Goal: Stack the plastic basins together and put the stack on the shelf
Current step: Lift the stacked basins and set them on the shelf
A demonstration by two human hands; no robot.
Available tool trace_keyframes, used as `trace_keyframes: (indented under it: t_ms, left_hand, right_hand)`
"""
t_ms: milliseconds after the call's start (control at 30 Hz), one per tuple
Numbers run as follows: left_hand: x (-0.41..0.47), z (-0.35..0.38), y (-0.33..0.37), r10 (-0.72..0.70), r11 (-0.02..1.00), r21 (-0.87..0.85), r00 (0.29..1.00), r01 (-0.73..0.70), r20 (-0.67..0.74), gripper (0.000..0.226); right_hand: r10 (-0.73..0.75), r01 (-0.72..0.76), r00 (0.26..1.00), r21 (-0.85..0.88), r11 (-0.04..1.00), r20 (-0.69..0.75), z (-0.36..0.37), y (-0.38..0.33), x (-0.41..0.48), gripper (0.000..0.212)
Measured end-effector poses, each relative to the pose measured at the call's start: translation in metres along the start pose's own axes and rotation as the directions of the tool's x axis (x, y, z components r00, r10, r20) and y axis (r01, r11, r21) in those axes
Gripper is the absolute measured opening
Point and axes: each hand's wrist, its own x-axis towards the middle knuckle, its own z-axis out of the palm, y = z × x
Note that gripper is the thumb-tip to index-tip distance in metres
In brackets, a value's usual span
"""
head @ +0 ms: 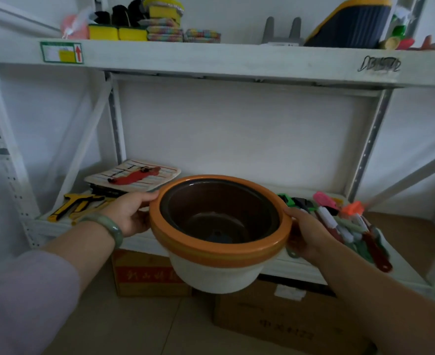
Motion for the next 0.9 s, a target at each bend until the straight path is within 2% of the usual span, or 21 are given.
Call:
trace_keyframes:
  t_ms: [133,467,633,900]
  left_hand:
    - [0.027,0.000,0.004,0.033,0.998,-0.055,0.999,-0.031,0.030,0.006]
    - [0.089,0.006,-0.003,0.085,0.985,-0.156,0.995,-0.077,0.046,0.028]
    - [0.109,0.017,-0.005,0.111,0.977,-0.186,0.993,-0.100,0.049,0.034]
    - [0.140,0.022,-0.004,0.106,0.975,-0.202,0.994,-0.096,0.039,0.036]
  right_hand:
    - [-0.027,0.028,0.999,0.023,0.999,-0.021,0.008,-0.002,0.026,0.026]
    - [-0.019,0.020,0.999,0.018,1.000,-0.029,0.023,0.002,0.085,0.024]
    - [-0.040,0.042,0.997,0.035,0.999,-0.061,0.028,0.001,0.104,0.024]
    - [-0.038,0.041,0.999,0.088,0.995,-0.031,0.032,-0.001,0.121,0.015]
